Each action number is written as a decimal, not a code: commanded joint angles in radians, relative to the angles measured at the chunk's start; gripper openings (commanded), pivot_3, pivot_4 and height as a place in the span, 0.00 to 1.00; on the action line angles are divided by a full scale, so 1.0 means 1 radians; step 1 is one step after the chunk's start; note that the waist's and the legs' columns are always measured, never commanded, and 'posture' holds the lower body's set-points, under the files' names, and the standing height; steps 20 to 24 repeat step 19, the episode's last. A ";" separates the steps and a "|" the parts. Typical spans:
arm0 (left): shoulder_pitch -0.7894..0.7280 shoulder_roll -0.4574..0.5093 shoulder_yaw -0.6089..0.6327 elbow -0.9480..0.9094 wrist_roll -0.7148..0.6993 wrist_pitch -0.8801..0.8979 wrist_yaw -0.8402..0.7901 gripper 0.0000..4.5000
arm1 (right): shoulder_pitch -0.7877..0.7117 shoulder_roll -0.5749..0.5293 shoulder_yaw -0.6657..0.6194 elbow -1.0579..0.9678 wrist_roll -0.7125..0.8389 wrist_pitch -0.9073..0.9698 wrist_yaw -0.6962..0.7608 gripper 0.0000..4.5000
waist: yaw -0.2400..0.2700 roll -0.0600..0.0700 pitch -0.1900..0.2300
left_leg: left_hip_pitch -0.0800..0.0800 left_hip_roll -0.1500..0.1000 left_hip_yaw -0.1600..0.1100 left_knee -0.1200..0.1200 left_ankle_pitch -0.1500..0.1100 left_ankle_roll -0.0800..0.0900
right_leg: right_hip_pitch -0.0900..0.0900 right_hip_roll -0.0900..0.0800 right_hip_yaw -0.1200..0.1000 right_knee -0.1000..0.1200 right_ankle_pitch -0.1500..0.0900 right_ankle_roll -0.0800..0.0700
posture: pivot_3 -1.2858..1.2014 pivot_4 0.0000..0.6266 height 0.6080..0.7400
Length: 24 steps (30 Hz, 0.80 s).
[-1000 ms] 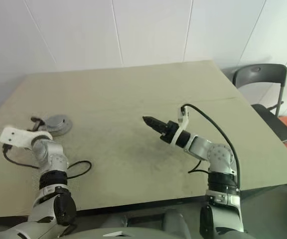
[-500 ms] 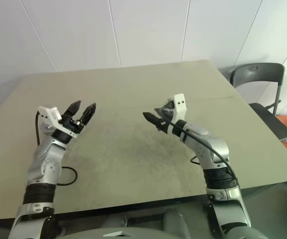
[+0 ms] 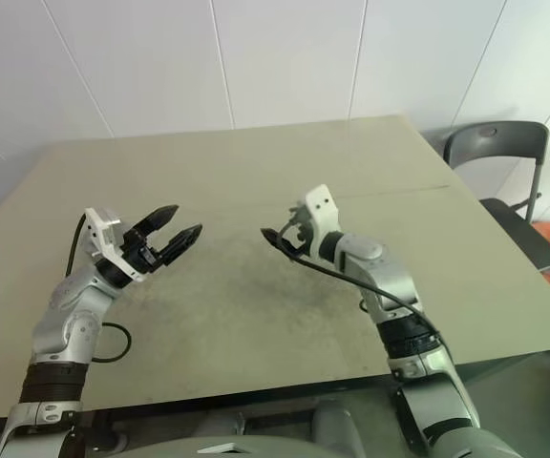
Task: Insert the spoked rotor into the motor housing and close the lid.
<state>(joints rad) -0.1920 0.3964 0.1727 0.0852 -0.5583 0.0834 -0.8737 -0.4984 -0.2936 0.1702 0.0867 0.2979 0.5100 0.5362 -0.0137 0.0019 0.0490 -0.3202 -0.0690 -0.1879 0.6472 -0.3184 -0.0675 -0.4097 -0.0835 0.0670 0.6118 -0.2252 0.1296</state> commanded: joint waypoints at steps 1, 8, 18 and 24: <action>-0.009 0.001 -0.006 -0.020 0.029 -0.043 -0.011 1.00 | -0.043 0.030 0.006 0.014 -0.048 -0.087 -0.007 1.00 | -0.002 0.000 0.000 | 0.000 0.000 0.000 0.000 0.000 0.000 | 0.000 0.000 0.000 0.000 0.000 -0.001 | 0.52 0.00 1.00; -0.019 0.002 -0.060 0.051 0.137 -0.097 -0.019 1.00 | -0.069 0.050 -0.016 0.090 -0.068 -0.156 0.044 1.00 | 0.001 0.000 0.000 | 0.000 0.000 0.000 -0.001 0.000 0.000 | 0.000 0.000 0.000 0.000 0.001 -0.002 | 0.52 0.00 1.00; -0.058 -0.036 -0.070 0.099 0.150 -0.125 -0.011 1.00 | -0.085 0.096 -0.025 0.119 -0.079 -0.148 0.057 1.00 | -0.001 0.001 0.000 | 0.000 0.000 0.000 -0.001 0.000 0.000 | 0.000 0.000 0.000 0.000 0.001 -0.002 | 0.52 0.00 1.00; -0.062 -0.039 -0.069 0.104 0.151 -0.130 -0.008 1.00 | -0.087 0.101 -0.024 0.125 -0.085 -0.154 0.049 1.00 | -0.001 0.001 0.000 | 0.000 0.000 0.000 -0.001 0.000 0.000 | 0.000 0.000 0.000 0.000 0.001 -0.002 | 0.52 0.00 1.00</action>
